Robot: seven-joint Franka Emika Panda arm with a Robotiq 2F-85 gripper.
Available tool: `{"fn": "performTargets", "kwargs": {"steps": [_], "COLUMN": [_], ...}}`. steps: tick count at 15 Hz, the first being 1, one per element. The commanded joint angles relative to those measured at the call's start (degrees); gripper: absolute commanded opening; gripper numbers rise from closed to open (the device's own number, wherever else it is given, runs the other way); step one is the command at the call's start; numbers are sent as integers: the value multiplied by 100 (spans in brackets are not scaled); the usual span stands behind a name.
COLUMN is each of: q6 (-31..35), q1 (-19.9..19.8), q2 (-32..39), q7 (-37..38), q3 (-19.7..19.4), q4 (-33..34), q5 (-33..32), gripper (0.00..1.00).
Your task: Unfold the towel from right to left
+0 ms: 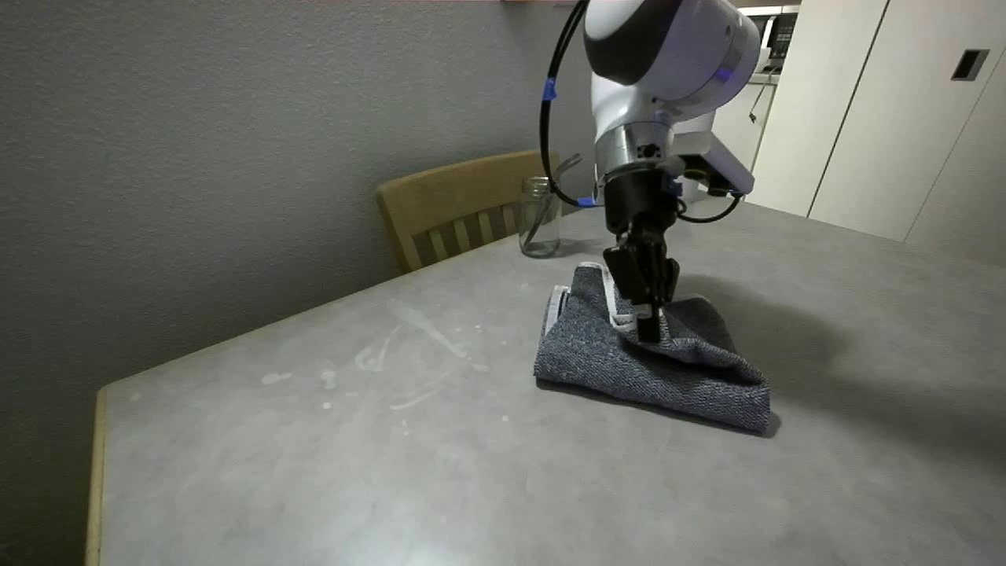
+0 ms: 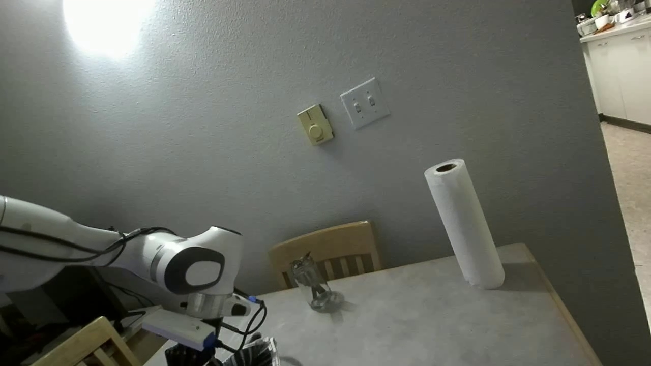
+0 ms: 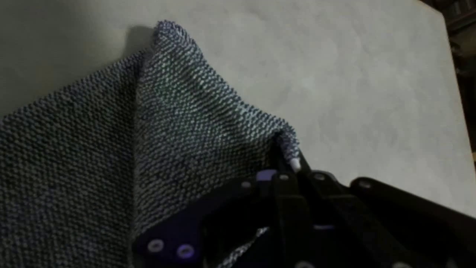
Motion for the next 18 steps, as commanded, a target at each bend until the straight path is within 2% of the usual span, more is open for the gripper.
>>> {"fn": "performTargets", "kwargs": {"steps": [1, 6, 12, 15, 18], "q6": [-558, -1374, -2004, -2196, -2686], "q1": [11, 22, 36, 65, 96], "q2": [-9, 1, 184, 422, 754], "q7": [-174, -892, -1824, -2478, -3003], "q3": [271, 615, 851, 948, 1027], "q4": [181, 272, 365, 538, 835], "q5": [-241, -241, -219, -275, -267], "gripper": [1, 1, 1, 1, 1]}}
